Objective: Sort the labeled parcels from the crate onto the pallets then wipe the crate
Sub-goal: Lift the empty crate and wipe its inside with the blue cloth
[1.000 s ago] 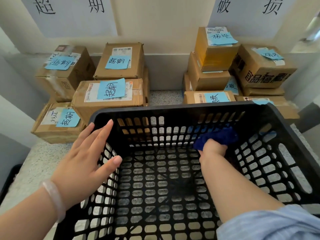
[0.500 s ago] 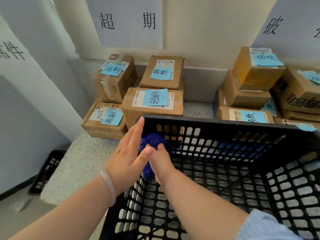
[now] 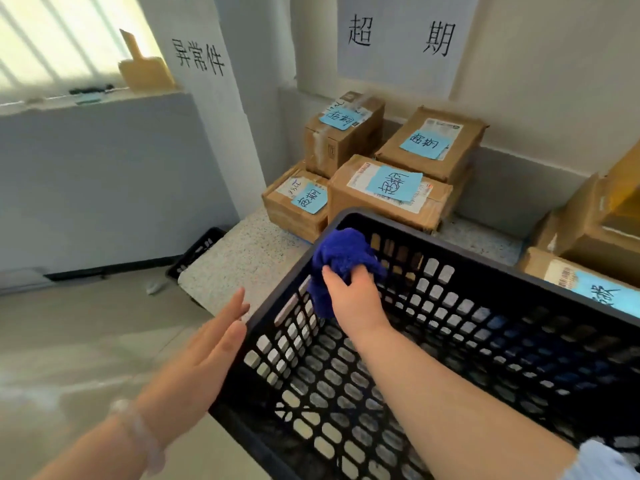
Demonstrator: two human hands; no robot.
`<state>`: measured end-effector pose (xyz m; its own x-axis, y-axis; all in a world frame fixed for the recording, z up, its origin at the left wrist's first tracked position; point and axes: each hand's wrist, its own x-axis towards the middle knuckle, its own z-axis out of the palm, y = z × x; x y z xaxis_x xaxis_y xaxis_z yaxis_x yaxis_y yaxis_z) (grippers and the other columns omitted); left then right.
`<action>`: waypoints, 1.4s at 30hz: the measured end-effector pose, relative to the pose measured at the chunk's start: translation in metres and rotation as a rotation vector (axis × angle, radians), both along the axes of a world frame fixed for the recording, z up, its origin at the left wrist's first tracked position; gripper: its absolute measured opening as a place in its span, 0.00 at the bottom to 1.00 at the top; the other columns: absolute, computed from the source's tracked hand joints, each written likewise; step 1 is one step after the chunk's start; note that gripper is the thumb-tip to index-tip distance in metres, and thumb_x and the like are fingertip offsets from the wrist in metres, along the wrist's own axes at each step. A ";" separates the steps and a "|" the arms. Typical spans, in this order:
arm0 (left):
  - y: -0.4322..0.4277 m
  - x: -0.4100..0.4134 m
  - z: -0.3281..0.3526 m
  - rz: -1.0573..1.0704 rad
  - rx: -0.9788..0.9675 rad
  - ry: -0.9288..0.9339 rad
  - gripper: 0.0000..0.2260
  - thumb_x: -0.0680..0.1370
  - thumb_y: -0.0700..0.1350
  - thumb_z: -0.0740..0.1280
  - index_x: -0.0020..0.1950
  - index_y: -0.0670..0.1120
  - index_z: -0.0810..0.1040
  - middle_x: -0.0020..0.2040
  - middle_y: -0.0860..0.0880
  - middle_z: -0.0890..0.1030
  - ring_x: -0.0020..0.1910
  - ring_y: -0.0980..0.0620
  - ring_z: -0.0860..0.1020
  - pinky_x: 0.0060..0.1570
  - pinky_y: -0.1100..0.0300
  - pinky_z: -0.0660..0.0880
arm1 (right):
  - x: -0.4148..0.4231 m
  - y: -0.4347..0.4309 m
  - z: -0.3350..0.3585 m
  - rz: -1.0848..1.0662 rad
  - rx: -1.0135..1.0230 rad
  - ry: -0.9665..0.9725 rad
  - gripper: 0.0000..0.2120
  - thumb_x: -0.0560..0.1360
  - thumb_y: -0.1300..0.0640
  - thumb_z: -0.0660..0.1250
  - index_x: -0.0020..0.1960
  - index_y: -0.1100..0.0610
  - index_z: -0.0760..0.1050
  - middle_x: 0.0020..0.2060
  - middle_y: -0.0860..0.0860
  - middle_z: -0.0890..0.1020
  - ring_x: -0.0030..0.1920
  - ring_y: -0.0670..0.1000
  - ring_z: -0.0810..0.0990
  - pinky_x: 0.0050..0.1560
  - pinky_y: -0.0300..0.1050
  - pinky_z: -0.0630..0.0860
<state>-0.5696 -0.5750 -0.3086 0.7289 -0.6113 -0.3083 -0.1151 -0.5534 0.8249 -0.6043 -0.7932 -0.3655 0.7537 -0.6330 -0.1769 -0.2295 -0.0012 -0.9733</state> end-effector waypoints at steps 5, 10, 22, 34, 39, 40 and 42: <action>-0.004 -0.017 -0.015 0.279 -0.113 0.024 0.37 0.64 0.81 0.46 0.73 0.73 0.54 0.63 0.74 0.68 0.72 0.59 0.64 0.73 0.55 0.56 | -0.029 0.061 -0.005 0.189 -0.034 -0.087 0.09 0.73 0.54 0.71 0.51 0.47 0.74 0.52 0.51 0.78 0.55 0.48 0.76 0.59 0.41 0.69; -0.012 -0.019 -0.017 0.461 -0.246 0.097 0.36 0.68 0.79 0.51 0.74 0.70 0.56 0.70 0.63 0.69 0.71 0.56 0.66 0.73 0.57 0.58 | -0.055 0.105 -0.017 0.451 -0.239 -0.156 0.16 0.68 0.58 0.67 0.55 0.50 0.79 0.55 0.57 0.81 0.58 0.52 0.76 0.62 0.38 0.69; -0.012 -0.021 -0.018 0.416 -0.155 -0.083 0.40 0.64 0.81 0.46 0.74 0.70 0.44 0.76 0.59 0.63 0.73 0.56 0.63 0.74 0.54 0.54 | -0.013 0.002 -0.016 1.000 -1.151 -0.014 0.07 0.77 0.66 0.61 0.53 0.61 0.75 0.44 0.52 0.73 0.46 0.50 0.72 0.49 0.42 0.69; -0.013 -0.016 -0.018 0.341 0.000 -0.153 0.40 0.66 0.77 0.46 0.77 0.67 0.46 0.71 0.69 0.64 0.62 0.78 0.61 0.55 0.83 0.52 | 0.029 -0.034 -0.076 -0.106 -0.096 0.208 0.18 0.75 0.63 0.67 0.64 0.58 0.72 0.50 0.51 0.79 0.46 0.49 0.76 0.40 0.34 0.70; -0.013 -0.016 -0.018 0.319 0.048 -0.178 0.40 0.65 0.79 0.45 0.76 0.69 0.45 0.74 0.62 0.65 0.69 0.66 0.59 0.66 0.66 0.52 | 0.019 0.014 -0.075 -0.126 0.050 0.384 0.12 0.78 0.60 0.64 0.58 0.66 0.72 0.49 0.59 0.80 0.49 0.58 0.79 0.45 0.43 0.72; -0.013 -0.017 -0.018 0.315 0.060 -0.186 0.39 0.66 0.77 0.45 0.76 0.68 0.46 0.74 0.61 0.65 0.68 0.66 0.59 0.66 0.65 0.52 | 0.013 0.023 -0.074 -0.119 0.105 0.370 0.11 0.77 0.60 0.65 0.56 0.65 0.73 0.50 0.59 0.80 0.49 0.58 0.79 0.45 0.44 0.72; -0.014 -0.017 -0.018 0.311 0.076 -0.200 0.36 0.70 0.74 0.45 0.77 0.67 0.46 0.74 0.60 0.66 0.68 0.66 0.60 0.65 0.66 0.54 | -0.001 0.042 -0.074 -0.060 0.210 0.368 0.08 0.77 0.60 0.66 0.53 0.61 0.72 0.46 0.56 0.79 0.45 0.54 0.78 0.43 0.42 0.70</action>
<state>-0.5864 -0.5891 -0.3266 0.9266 -0.3319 -0.1769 -0.0867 -0.6463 0.7581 -0.6048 -0.7516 -0.4399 0.5793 -0.5953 -0.5568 -0.5551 0.2121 -0.8043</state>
